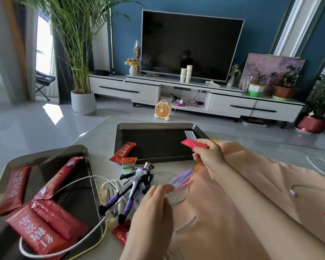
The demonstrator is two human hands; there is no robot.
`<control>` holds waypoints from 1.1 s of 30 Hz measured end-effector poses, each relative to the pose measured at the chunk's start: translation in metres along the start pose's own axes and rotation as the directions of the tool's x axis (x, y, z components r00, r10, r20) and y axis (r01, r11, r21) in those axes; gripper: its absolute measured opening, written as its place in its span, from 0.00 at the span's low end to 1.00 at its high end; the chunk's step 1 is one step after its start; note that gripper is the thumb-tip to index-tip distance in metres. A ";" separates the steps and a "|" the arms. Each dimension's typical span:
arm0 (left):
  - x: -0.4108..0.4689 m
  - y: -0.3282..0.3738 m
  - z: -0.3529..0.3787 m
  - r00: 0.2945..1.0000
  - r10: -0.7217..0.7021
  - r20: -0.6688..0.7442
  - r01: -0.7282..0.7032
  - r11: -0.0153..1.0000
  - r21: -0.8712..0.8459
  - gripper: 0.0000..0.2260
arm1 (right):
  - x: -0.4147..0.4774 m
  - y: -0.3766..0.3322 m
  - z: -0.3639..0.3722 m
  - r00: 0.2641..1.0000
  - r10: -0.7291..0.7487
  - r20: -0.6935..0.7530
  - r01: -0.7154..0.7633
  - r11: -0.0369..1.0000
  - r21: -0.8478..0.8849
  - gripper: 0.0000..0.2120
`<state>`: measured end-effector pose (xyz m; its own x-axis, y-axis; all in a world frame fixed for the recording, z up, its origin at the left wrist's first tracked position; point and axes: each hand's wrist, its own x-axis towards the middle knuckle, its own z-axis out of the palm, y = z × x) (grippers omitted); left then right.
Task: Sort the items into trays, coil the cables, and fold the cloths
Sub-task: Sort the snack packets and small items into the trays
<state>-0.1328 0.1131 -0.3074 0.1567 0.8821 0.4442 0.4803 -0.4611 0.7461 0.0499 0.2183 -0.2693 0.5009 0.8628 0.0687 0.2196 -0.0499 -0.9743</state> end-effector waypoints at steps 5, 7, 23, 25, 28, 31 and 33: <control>0.017 -0.009 -0.021 0.988 -0.045 -0.146 0.021 0.986 -0.165 0.19 | 0.031 0.011 0.025 0.977 -0.210 -0.026 0.173 0.862 -0.477 0.14; 0.020 -0.014 -0.026 0.972 -0.101 -0.212 0.049 0.971 -0.236 0.18 | 0.039 0.019 0.033 0.974 -0.226 0.026 0.187 0.726 -0.662 0.13; 0.028 -0.024 -0.030 0.991 -0.054 -0.124 0.045 0.997 -0.069 0.19 | 0.079 0.032 -0.001 0.995 -0.040 0.095 0.103 0.308 -0.946 0.15; 0.028 -0.021 -0.032 0.990 -0.079 -0.120 0.071 0.995 -0.067 0.17 | 0.071 0.026 0.005 0.991 -0.130 -0.010 0.028 0.288 -0.957 0.16; 0.029 -0.018 -0.036 0.987 -0.102 -0.128 0.092 0.993 -0.080 0.15 | 0.054 0.012 0.036 0.951 -0.304 0.058 0.189 0.420 -0.888 0.17; 0.028 -0.022 -0.044 0.978 -0.138 -0.156 0.130 0.990 -0.061 0.15 | 0.028 -0.007 0.095 0.862 -0.299 0.410 0.505 0.592 -0.628 0.18; 0.030 -0.026 -0.049 0.974 -0.157 -0.164 0.148 0.987 -0.066 0.16 | 0.016 -0.019 0.135 0.830 -0.245 0.502 0.511 0.694 -0.506 0.20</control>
<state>-0.1830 0.1466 -0.2894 -0.0643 0.9156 0.3969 0.4405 -0.3308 0.8346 -0.0596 0.3006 -0.2782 -0.0585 0.9805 0.1876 0.8326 0.1516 -0.5327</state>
